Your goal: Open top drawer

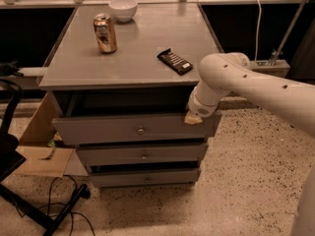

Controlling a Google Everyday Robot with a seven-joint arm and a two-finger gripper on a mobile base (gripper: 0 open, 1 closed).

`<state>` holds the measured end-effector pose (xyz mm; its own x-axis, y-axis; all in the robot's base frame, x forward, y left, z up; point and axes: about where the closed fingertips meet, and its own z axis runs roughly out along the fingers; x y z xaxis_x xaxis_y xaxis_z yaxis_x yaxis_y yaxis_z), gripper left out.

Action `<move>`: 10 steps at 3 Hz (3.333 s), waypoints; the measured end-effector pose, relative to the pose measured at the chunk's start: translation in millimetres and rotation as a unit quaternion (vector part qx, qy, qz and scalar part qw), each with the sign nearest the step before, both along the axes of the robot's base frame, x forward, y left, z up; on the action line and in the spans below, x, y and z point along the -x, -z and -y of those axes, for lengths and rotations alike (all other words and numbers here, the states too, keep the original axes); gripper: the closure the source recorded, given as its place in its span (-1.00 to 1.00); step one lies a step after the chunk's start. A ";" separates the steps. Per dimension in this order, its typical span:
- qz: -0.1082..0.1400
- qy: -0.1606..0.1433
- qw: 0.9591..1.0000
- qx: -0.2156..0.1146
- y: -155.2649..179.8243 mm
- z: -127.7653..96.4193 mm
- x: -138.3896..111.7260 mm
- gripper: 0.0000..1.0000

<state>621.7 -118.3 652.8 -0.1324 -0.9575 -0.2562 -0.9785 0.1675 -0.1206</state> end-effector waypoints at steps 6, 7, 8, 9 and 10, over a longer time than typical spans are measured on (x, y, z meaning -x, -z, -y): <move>-0.045 -0.003 0.999 0.010 -10.2 27.8 47.3 1.00; -0.055 -0.006 0.998 0.012 -10.0 32.1 57.6 1.00; -0.055 -0.006 0.998 0.012 -10.2 31.0 57.8 1.00; -0.064 -0.010 0.998 0.014 -8.2 34.3 65.7 1.00; -0.065 -0.010 0.998 0.014 -9.6 34.0 66.1 1.00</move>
Offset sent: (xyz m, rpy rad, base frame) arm -0.2108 -0.1980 -0.0037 -0.1592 0.2540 -0.1760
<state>555.6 -152.3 662.5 -0.1426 -0.9668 -0.2120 -0.9894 0.1454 0.0025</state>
